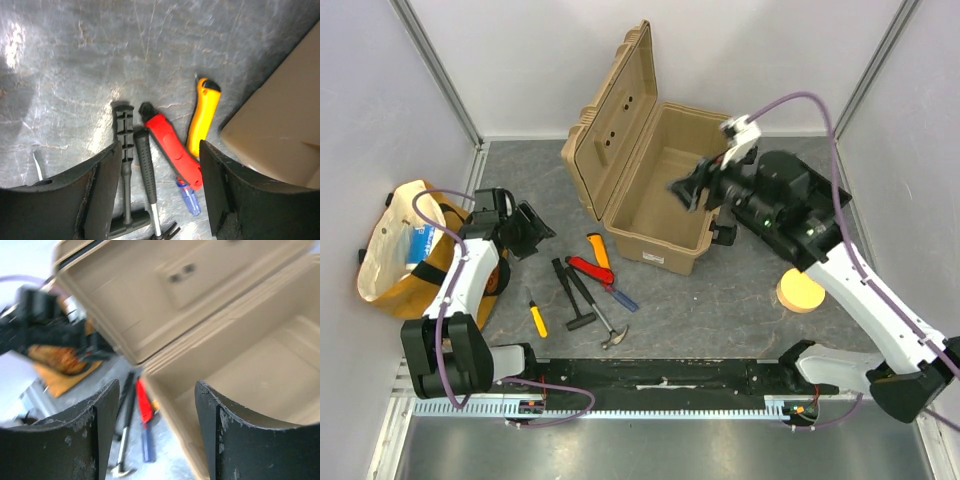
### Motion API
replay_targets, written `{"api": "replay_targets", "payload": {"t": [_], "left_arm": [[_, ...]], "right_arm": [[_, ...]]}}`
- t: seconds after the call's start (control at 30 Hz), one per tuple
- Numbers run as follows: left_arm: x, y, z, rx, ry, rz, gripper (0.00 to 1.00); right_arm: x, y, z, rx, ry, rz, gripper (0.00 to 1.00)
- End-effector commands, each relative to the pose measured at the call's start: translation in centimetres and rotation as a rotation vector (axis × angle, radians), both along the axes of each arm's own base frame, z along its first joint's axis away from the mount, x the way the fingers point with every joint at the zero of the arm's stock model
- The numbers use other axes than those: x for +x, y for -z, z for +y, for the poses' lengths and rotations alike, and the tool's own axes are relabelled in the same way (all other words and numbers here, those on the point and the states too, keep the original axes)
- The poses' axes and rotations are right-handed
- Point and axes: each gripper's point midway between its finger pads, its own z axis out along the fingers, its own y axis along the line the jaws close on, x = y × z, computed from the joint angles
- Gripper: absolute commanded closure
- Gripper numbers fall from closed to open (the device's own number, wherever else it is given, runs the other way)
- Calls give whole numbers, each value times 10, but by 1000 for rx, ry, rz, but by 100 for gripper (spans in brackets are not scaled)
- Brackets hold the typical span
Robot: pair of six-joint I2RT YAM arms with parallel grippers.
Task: Pack the tool kit
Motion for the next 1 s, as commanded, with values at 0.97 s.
{"api": "replay_targets", "payload": {"t": [0.97], "left_arm": [[-105, 103, -56, 195, 134, 312, 62]], "right_arm": [[-33, 75, 45, -168, 200, 47, 32]]}}
